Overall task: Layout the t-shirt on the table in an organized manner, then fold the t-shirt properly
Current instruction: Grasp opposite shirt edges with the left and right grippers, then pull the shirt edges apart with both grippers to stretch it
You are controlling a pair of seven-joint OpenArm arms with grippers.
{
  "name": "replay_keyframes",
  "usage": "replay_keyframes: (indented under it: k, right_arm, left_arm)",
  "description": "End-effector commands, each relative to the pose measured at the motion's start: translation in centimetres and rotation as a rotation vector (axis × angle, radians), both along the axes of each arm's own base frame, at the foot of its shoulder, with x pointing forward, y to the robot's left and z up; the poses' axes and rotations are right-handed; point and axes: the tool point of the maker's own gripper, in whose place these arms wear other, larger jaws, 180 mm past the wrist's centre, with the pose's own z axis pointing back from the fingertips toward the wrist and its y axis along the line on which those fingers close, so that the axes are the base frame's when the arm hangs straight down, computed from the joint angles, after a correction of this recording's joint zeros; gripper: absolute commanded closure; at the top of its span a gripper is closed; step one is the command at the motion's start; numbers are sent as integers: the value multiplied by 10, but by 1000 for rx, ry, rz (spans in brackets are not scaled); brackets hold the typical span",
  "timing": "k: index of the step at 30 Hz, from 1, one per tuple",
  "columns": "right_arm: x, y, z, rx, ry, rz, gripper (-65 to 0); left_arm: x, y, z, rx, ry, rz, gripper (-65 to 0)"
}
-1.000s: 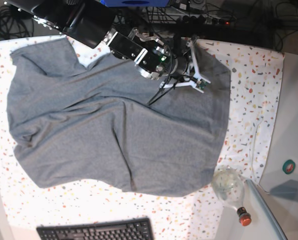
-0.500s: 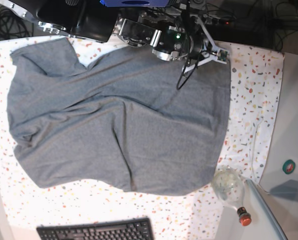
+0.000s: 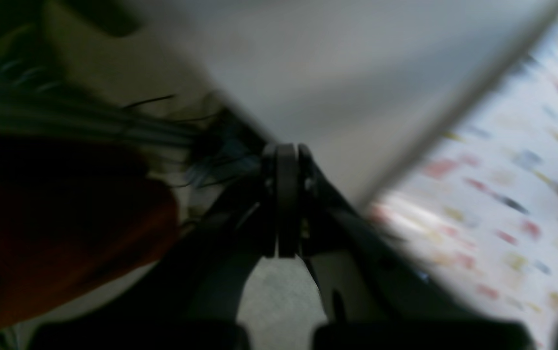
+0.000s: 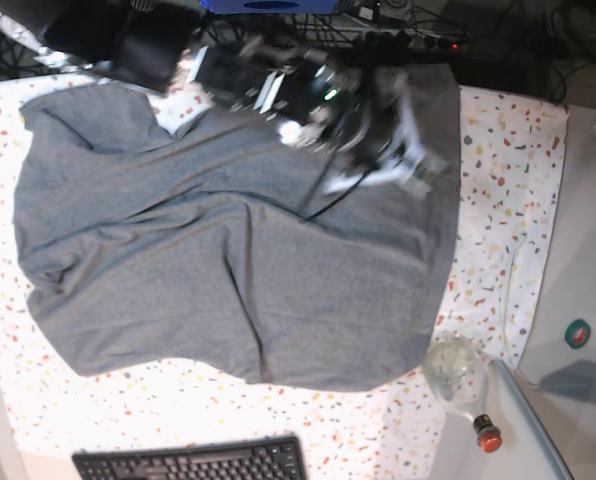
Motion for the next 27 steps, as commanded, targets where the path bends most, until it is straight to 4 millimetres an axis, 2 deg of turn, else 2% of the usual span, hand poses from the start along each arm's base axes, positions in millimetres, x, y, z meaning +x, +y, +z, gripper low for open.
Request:
replay_keyframes:
  k: [1, 3, 6, 8, 10, 12, 13, 15, 17, 23, 27]
  right_arm:
    - [22, -19, 11, 15, -27, -77, 0]
    - [48, -70, 14, 10, -35, -225, 0]
    - [76, -160, 13, -11, -39, -475, 0]
    - [87, -228, 6, -48, -29, -667, 0]
    - [88, -304, -2, -93, -17, -877, 0]
    - [83, -366, -4, -128, -17, -1044, 0]
    - [79, -389, -6, -149, -11, -1102, 0]
    - [67, -428, -23, -224, 26, -1161, 0]
    - [71, -445, -34, -260, 40, -1151, 0]
    - [78, -466, -70, -278, 90, -1132, 0]
    - [92, -486, -85, -296, 134, -1198, 0]
  left_arm:
    - [21, -12, 10, 12, -38, -65, 0]
    - [48, -58, 4, -40, -63, -161, 0]
    - [87, -141, -9, -128, -79, -368, 0]
    - [107, -194, -19, -188, -72, -501, 0]
    - [119, -242, -33, -249, -47, -622, 0]
    - [122, -276, -50, -296, -4, -704, 0]
    - [123, -286, -59, -313, 22, -728, 0]
    - [124, -292, -76, -334, 74, -737, 0]
    - [131, -286, -88, -340, 104, -717, 0]
    - [173, -266, -101, -348, 134, -639, 0]
    - [221, -283, -93, -377, 52, -612, 0]
